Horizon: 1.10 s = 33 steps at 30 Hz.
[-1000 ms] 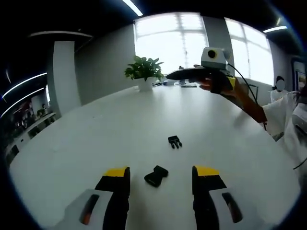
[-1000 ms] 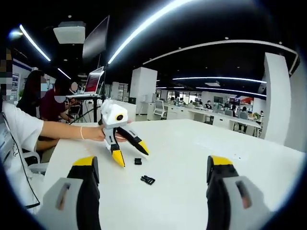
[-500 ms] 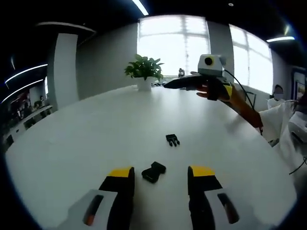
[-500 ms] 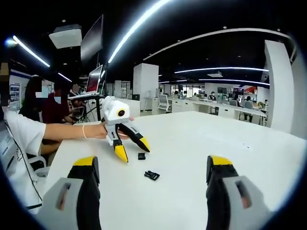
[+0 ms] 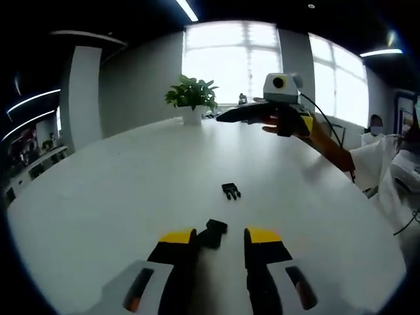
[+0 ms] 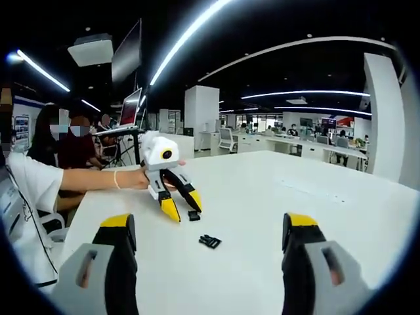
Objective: Snap the two parts of the plastic buckle together until the buckle closes and remains connected.
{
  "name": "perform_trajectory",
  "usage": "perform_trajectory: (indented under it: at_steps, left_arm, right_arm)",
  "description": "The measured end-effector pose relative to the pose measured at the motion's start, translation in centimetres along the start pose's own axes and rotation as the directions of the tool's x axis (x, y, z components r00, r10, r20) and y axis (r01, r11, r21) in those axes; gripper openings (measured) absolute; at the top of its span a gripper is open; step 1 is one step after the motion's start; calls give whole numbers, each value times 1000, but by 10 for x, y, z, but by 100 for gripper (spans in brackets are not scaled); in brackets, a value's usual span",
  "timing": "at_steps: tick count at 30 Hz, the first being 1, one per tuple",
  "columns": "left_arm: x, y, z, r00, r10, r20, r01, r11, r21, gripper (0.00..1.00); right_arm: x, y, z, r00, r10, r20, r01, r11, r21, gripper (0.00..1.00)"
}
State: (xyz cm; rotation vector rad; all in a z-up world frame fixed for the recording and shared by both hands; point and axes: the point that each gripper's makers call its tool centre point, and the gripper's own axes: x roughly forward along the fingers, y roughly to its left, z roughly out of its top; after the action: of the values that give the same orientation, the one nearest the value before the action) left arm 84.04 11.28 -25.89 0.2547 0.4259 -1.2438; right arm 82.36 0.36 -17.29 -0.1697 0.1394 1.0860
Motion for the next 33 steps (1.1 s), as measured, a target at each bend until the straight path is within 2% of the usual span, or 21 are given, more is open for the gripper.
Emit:
perform_trajectory:
  at_steps: [10, 20, 25, 33]
  left_arm:
    - [0, -2, -1, 1000, -7, 5, 7, 1000, 13, 23]
    - [0, -6, -3, 1000, -25, 9, 24, 1000, 14, 15]
    - [0, -8, -3, 1000, -27, 11, 27, 1000, 4, 16]
    - [0, -6, -2, 1000, -10, 16, 11, 999, -46, 23]
  right_arm:
    - [9, -6, -16, 999, 16, -35, -15, 999, 35, 93]
    - [11, -5, -18, 999, 21, -42, -19, 999, 43, 93]
    - [12, -3, -21, 999, 28, -44, -25, 998, 50, 93]
    - [12, 0, -24, 998, 31, -45, -28, 998, 62, 93]
